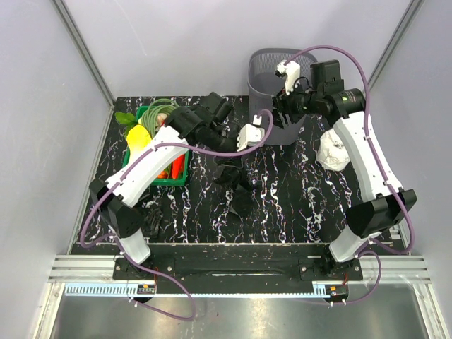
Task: Put the trash bags into the trash bin
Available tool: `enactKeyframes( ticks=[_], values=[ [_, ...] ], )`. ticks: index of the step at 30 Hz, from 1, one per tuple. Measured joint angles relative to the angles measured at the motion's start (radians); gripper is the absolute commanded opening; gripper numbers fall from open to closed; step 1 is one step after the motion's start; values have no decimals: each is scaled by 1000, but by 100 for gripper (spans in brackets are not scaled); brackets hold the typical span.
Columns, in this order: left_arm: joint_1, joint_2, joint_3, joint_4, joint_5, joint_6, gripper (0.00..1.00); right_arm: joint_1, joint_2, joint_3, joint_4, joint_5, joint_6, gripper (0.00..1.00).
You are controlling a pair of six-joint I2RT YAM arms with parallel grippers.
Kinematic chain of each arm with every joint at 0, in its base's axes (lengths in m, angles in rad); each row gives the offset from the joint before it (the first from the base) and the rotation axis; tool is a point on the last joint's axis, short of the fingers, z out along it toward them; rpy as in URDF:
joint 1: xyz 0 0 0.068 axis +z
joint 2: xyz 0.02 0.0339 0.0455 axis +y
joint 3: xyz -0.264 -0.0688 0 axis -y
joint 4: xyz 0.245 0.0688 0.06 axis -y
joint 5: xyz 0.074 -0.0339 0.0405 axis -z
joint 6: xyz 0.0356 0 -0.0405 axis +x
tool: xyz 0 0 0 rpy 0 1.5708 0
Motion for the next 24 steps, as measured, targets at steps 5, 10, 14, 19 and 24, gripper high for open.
enactKeyframes(
  ticks=[5,10,14,19,24],
  values=[
    [-5,26,-78,111,-21,-131,0,0,1,-60,4,52,27,64],
    [-63,137,-77,231,20,-258,0,-6,-6,-160,16,141,60,64],
    [-162,230,-95,276,29,-281,0,-36,-23,-225,20,161,87,64],
    [-278,241,-280,354,24,-294,0,-68,-40,-306,18,95,109,64],
    [-298,194,-508,410,-29,-283,0,-67,-37,-400,4,-8,117,64]
  ],
)
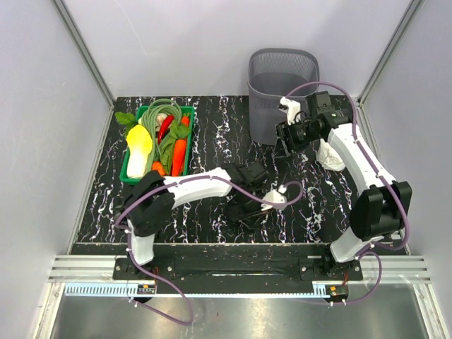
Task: Put the trash bags into the trash bin
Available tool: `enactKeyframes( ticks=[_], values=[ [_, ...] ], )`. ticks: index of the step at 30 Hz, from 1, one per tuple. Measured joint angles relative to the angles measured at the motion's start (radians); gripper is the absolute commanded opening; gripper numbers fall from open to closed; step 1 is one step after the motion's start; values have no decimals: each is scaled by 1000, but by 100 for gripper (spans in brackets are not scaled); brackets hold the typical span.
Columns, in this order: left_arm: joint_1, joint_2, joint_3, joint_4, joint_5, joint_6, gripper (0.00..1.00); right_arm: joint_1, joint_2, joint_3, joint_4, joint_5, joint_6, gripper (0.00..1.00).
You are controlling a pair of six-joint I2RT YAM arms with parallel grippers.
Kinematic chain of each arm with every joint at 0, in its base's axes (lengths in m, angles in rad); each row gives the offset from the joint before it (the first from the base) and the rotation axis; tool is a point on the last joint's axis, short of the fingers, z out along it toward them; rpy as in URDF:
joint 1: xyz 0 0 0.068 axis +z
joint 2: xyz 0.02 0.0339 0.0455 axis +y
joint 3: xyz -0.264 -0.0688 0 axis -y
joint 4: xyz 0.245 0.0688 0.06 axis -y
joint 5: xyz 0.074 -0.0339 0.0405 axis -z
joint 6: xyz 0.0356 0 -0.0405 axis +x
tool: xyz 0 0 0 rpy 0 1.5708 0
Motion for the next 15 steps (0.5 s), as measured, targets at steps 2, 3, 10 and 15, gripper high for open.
enactKeyframes(
  ticks=[2,3,10,15],
  values=[
    [5,-50,-71,-4,-23,25,0,0,6,-23,0,-44,-2,64],
    [8,-76,-93,-10,-31,41,0,0,8,-31,0,-61,-4,63],
    [14,-211,-145,-89,-39,171,0,1,74,-53,-14,-172,-34,66],
    [26,-239,-166,-133,-39,209,0,14,84,-65,-17,-196,-37,66]
  ],
)
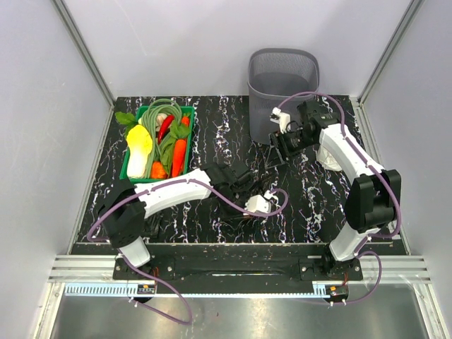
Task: Put the trash bags into the trash bin
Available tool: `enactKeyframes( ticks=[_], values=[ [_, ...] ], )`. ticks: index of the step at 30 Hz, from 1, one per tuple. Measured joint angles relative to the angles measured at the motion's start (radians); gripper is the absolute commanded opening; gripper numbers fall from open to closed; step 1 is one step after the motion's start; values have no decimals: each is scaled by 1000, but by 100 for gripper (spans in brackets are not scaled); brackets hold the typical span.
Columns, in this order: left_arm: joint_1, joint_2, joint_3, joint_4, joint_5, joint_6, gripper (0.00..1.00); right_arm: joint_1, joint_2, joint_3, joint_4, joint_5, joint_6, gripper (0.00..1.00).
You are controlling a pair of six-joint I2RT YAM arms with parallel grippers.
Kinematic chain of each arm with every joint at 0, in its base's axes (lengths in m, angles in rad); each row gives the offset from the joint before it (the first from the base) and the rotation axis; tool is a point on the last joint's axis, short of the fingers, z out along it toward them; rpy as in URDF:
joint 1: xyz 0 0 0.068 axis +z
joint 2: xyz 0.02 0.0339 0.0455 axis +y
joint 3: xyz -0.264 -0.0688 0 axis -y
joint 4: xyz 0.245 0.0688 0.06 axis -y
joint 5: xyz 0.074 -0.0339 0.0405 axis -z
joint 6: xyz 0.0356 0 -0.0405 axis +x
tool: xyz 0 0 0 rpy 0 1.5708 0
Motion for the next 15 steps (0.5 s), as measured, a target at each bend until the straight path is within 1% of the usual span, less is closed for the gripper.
enactKeyframes(
  ticks=[6,11,15],
  values=[
    [16,0,-7,-1,-1,1,0,11,1,-40,-12,16,-26,66],
    [21,0,-6,-3,0,6,0,14,-4,-69,-45,22,-131,67],
    [26,0,0,-14,1,18,0,42,-22,-106,-44,25,-209,68]
  ],
)
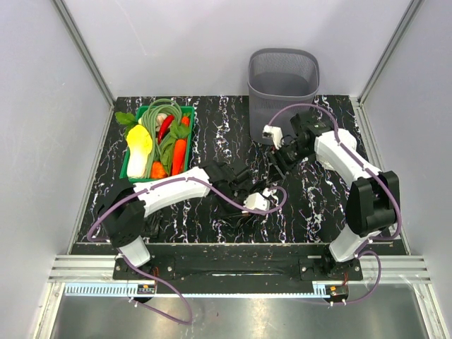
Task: Put the trash bags into the trash bin
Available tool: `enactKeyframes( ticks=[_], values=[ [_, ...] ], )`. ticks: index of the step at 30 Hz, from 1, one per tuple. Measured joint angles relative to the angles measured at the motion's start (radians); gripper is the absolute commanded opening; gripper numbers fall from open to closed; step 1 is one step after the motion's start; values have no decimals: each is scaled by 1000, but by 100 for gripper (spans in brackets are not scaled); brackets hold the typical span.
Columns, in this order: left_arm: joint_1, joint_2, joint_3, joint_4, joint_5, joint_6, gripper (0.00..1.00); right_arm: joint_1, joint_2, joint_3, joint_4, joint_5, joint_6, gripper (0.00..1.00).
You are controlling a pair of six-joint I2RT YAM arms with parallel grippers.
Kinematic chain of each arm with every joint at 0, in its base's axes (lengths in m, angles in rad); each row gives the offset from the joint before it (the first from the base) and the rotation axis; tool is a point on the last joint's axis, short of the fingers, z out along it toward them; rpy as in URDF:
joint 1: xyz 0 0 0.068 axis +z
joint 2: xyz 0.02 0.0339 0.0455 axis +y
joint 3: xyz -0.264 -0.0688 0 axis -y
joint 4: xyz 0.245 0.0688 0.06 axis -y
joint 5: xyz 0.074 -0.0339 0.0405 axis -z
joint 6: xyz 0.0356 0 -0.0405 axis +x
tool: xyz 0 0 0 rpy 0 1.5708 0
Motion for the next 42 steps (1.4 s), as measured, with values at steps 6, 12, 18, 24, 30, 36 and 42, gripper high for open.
enactKeyframes(
  ticks=[6,12,18,24,30,36,42],
  values=[
    [10,0,18,-23,8,18,0,109,-55,-50,50,45,-105,69],
    [18,0,19,-52,26,40,0,185,-65,-50,89,83,-181,70],
    [21,0,31,-79,41,59,0,219,-66,-56,112,121,-224,70],
    [24,0,42,-89,42,66,0,230,-77,-85,107,134,-237,70],
    [31,0,43,-93,44,70,0,231,-161,-110,98,137,-240,70],
    [32,1,51,-95,45,70,0,236,-186,-137,105,135,-240,70],
    [32,1,56,-96,49,69,0,244,-170,-180,130,135,-239,70]
  ],
)
